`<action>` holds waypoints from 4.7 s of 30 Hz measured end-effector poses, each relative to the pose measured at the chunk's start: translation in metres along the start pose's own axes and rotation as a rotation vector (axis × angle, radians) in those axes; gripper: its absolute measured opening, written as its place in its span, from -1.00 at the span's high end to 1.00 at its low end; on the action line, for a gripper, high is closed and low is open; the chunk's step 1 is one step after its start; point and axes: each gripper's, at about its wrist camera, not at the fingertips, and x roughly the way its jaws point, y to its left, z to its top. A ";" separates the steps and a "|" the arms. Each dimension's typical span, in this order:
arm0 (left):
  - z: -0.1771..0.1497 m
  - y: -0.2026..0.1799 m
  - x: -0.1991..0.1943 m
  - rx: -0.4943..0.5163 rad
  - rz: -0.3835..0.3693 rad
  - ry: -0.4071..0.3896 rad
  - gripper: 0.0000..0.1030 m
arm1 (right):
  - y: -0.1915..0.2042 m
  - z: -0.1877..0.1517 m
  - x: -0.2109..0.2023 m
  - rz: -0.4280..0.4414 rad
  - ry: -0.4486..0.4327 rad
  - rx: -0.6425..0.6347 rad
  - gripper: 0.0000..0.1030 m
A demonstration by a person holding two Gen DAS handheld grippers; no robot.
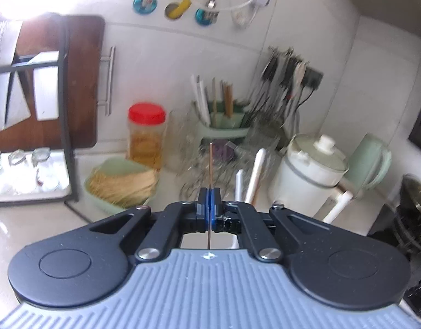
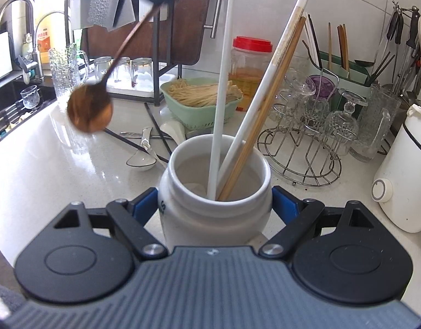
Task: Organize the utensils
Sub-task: 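Lift the copper spoon and lower its handle into the white jar, then open the left gripper to release the copper spoon and withdraw, then move the left gripper to the counter and grasp the thin black chopstick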
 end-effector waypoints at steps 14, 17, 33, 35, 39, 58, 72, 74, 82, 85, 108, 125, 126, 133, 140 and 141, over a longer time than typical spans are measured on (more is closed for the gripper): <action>0.019 -0.036 0.007 0.143 -0.193 -0.075 0.97 | 0.003 -0.002 -0.002 -0.016 -0.010 0.012 -0.76; 0.014 -0.041 0.020 0.176 -0.214 -0.052 0.97 | 0.004 -0.002 -0.002 -0.019 -0.012 0.014 -0.76; -0.019 -0.036 0.065 0.181 -0.218 0.026 0.97 | 0.008 -0.003 -0.002 -0.034 -0.028 0.027 -0.76; -0.023 -0.035 0.068 0.181 -0.226 0.043 0.97 | 0.008 -0.004 -0.002 -0.036 -0.031 0.029 -0.76; -0.032 -0.036 0.073 0.187 -0.230 0.086 0.97 | 0.009 -0.004 -0.002 -0.040 -0.030 0.030 -0.76; -0.047 -0.035 0.079 0.157 -0.207 0.238 0.97 | 0.009 -0.005 -0.002 -0.047 -0.033 0.032 -0.76; -0.059 -0.034 0.098 0.157 -0.184 0.363 0.96 | 0.010 -0.005 -0.002 -0.049 -0.036 0.036 -0.76; -0.060 -0.035 0.099 0.158 -0.181 0.372 0.96 | 0.010 -0.005 -0.002 -0.049 -0.036 0.037 -0.76; -0.061 -0.031 0.102 0.127 -0.185 0.394 0.96 | 0.010 -0.005 -0.002 -0.049 -0.036 0.037 -0.76; -0.061 -0.033 0.100 0.135 -0.186 0.389 0.94 | 0.009 -0.005 -0.002 -0.049 -0.036 0.037 -0.76; -0.017 -0.027 0.045 0.096 -0.114 0.265 0.33 | 0.008 -0.004 0.000 -0.049 -0.043 0.048 -0.76; 0.001 0.037 0.001 -0.022 0.114 0.165 0.33 | 0.008 -0.005 0.000 -0.052 -0.048 0.051 -0.76; -0.001 0.043 0.002 -0.027 0.131 0.169 0.33 | 0.008 -0.005 0.001 -0.051 -0.047 0.047 -0.76; -0.019 0.076 0.016 0.023 0.248 0.207 0.33 | 0.003 0.001 0.007 -0.055 -0.033 0.044 -0.76; -0.030 0.110 0.051 0.067 0.264 0.287 0.33 | 0.001 0.000 0.010 -0.056 -0.042 0.041 -0.76; -0.031 0.114 0.060 0.081 0.258 0.300 0.33 | 0.002 0.000 0.010 -0.058 -0.043 0.043 -0.76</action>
